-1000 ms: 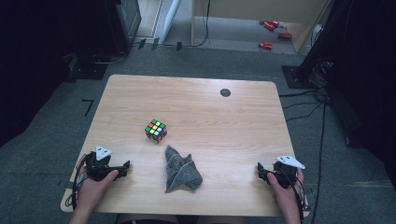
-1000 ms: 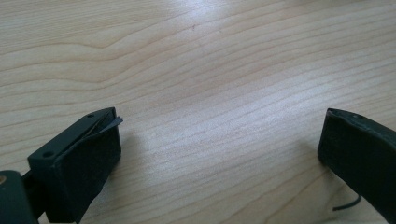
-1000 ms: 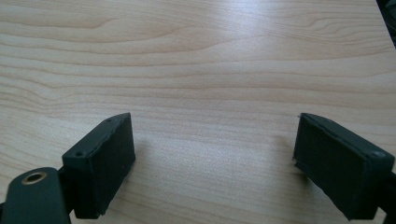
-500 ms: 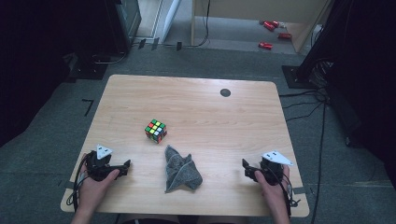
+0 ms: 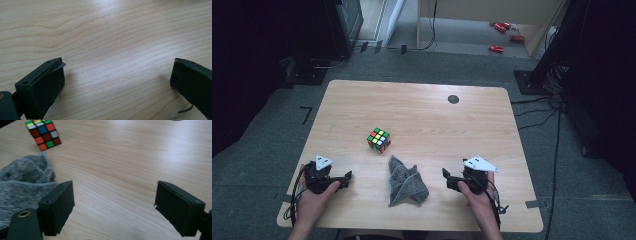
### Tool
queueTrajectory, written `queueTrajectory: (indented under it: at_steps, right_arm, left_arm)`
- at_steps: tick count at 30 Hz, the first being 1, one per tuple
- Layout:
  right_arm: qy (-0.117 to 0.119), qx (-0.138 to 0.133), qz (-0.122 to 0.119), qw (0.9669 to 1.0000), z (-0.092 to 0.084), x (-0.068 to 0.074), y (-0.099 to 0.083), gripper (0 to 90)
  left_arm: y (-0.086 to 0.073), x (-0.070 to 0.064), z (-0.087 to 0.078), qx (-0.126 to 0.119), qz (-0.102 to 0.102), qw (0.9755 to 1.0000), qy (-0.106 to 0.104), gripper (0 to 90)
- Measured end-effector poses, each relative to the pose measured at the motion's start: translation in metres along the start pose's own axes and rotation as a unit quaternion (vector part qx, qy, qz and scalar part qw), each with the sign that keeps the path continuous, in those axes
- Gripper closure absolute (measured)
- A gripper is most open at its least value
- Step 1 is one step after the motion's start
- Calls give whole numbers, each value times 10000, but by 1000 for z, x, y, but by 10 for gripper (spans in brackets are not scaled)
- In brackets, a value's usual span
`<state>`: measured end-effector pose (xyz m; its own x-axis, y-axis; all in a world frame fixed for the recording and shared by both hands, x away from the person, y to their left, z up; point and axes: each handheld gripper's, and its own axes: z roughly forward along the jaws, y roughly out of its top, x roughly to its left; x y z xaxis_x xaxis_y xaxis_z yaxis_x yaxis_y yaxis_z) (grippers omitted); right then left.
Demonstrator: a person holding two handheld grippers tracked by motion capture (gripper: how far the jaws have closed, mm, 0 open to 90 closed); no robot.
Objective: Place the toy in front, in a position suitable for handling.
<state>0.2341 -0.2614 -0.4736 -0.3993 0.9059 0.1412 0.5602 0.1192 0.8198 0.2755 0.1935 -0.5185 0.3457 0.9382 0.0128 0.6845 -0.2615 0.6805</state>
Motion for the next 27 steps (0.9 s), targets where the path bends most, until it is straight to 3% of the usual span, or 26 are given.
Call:
queueTrajectory:
  at_steps: [13,20,27]
  right_arm:
    - [639,-1,-175,9978,13,40,10,160]
    - [979,129,-441,9941,25,72,7,160]
    - [1263,237,-585,9900,35,94,5,182]
  left_arm:
    - [1,0,1,-4,4,10000,-7,0]
    - [1,0,1,-4,5,10000,-7,0]
    - [1,0,1,-5,8,10000,-8,0]
